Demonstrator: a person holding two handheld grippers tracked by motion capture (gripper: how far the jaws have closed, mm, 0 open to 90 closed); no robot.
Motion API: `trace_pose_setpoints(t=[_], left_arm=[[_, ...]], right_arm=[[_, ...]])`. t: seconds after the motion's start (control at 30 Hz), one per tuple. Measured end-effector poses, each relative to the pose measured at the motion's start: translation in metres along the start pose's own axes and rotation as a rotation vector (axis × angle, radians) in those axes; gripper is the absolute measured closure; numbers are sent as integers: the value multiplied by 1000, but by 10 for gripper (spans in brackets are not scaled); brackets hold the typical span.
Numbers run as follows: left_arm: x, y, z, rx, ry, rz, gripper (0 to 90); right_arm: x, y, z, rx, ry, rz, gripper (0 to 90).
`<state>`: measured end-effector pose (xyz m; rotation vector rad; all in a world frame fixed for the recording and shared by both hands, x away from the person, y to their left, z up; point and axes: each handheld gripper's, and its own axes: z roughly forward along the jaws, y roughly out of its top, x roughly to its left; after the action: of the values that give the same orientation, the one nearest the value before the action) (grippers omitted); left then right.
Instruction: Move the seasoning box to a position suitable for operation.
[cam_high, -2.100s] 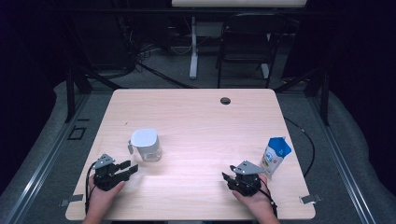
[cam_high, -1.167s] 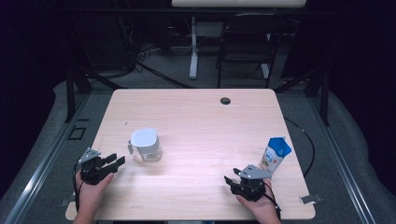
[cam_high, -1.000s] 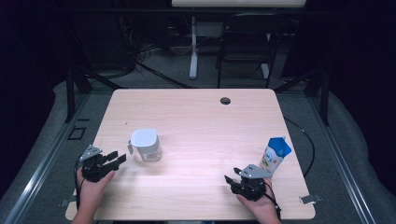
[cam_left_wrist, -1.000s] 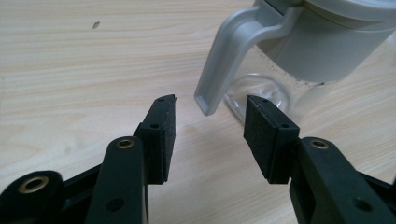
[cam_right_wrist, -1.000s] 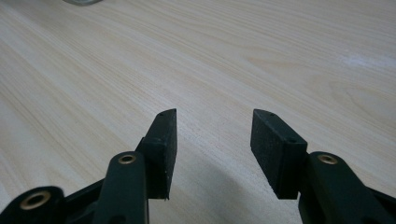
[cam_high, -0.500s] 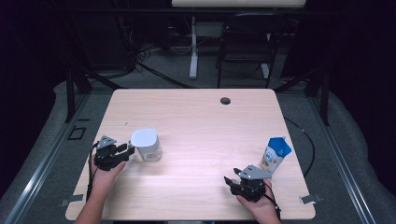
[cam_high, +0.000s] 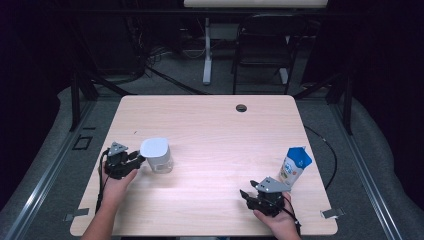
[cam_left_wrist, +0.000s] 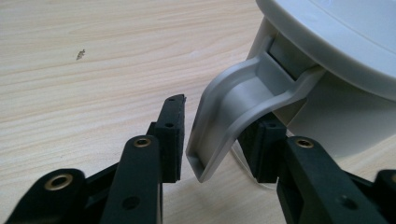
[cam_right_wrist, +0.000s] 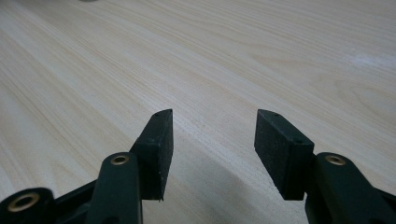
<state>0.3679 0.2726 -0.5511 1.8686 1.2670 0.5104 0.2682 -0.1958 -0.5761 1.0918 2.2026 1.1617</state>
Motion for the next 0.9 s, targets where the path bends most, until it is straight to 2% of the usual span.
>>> trace_pose_setpoints(t=[0.23,0.9], left_arm=[[-4,3,-1,15,27,43,677],[-13,0,-7,24,64,82,728]], right_arm=[[-1,-1,1,13,-1,-8,467],[2,-2,4,20,8,-7,467]])
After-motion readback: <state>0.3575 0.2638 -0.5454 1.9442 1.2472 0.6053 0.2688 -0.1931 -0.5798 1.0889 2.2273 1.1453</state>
